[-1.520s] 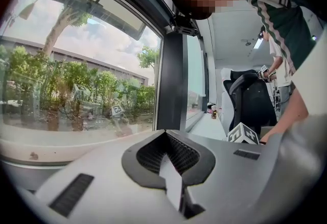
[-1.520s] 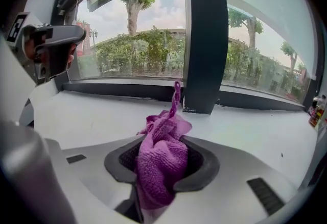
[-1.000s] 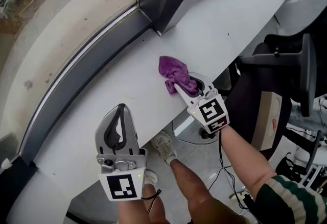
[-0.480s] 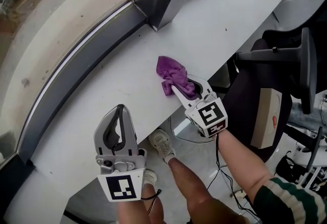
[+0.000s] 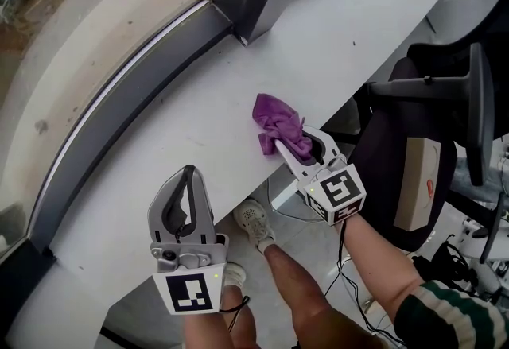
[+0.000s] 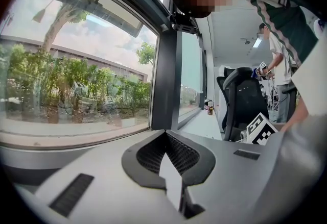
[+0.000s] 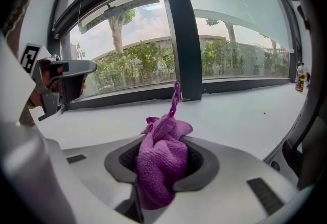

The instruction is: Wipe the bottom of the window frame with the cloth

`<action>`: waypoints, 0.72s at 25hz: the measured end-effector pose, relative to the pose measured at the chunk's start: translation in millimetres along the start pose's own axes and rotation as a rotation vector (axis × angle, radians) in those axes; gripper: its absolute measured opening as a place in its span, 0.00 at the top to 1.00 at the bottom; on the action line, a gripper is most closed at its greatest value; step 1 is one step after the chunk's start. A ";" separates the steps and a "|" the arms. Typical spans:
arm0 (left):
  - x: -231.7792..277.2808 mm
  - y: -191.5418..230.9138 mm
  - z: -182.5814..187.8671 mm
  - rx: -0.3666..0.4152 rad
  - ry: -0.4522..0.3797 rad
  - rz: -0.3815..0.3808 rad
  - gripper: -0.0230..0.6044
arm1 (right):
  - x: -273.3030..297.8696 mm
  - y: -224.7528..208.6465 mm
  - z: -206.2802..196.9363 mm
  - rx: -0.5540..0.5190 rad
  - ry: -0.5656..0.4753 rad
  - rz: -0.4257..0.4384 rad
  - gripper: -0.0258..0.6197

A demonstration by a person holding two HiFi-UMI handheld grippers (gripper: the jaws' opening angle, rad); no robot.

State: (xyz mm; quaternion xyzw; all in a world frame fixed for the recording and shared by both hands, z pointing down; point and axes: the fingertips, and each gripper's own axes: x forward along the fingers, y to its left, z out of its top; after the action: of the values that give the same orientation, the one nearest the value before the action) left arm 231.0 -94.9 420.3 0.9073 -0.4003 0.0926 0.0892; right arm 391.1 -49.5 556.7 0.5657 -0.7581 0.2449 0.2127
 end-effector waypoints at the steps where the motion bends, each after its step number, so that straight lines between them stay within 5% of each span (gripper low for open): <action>1: -0.2 -0.3 0.3 0.000 -0.001 -0.001 0.95 | -2.5 2.1 -0.8 -0.008 0.004 -0.005 0.73; 18: -2.3 -11.0 -4.3 -0.004 -0.008 -0.030 0.95 | -17.4 8.7 -30.4 -0.012 0.111 -0.093 0.73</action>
State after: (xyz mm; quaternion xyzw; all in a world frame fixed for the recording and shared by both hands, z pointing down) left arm 237.2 -85.0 422.9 0.9134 -0.3870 0.0868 0.0911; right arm 388.8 -15.7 569.1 0.5845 -0.7195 0.2613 0.2690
